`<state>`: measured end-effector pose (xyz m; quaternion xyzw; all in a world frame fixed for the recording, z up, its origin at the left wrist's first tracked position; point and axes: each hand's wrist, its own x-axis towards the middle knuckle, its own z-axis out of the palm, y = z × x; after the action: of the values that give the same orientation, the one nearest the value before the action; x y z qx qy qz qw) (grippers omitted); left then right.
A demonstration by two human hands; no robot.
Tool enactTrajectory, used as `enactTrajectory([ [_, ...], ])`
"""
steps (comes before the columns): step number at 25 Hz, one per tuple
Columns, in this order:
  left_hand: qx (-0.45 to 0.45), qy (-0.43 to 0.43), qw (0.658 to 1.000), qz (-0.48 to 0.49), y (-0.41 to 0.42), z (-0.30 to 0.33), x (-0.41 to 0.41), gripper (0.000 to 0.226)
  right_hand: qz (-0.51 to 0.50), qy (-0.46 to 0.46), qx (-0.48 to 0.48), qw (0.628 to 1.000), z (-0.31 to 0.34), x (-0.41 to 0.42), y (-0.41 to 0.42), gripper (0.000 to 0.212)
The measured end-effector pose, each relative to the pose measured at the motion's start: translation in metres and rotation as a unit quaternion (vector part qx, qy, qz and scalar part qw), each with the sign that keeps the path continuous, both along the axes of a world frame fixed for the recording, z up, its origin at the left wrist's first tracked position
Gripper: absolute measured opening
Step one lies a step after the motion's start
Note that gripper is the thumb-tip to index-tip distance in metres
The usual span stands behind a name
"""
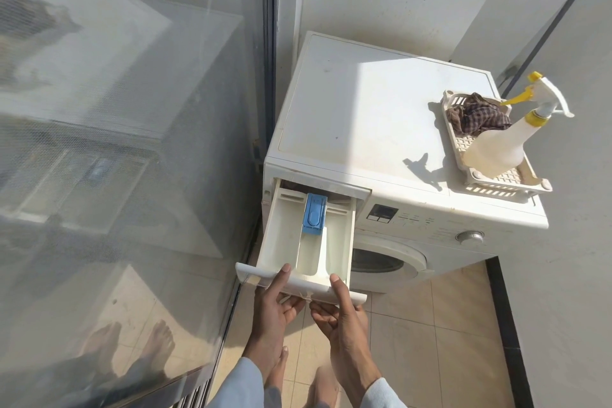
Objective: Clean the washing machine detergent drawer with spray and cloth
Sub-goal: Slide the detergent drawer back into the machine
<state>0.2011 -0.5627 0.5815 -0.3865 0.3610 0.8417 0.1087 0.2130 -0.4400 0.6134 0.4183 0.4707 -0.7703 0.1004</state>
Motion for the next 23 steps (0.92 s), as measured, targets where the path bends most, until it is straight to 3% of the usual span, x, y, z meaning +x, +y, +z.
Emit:
enactTrajectory([
  [8,-0.029,-0.012,0.999,-0.008,-0.004,0.003,-0.024,0.101,-0.006,-0.001,-0.005,1.000,0.001,-0.018,-0.006,0.095],
  [15,-0.052,-0.001,0.999,-0.011,0.003,0.016,-0.058,0.095,-0.001,0.004,0.017,1.000,0.021,-0.056,-0.007,0.073],
  [23,-0.051,0.010,0.998,-0.036,0.011,0.029,-0.140,0.071,-0.019,-0.003,0.009,1.000,0.031,-0.135,-0.001,0.074],
])
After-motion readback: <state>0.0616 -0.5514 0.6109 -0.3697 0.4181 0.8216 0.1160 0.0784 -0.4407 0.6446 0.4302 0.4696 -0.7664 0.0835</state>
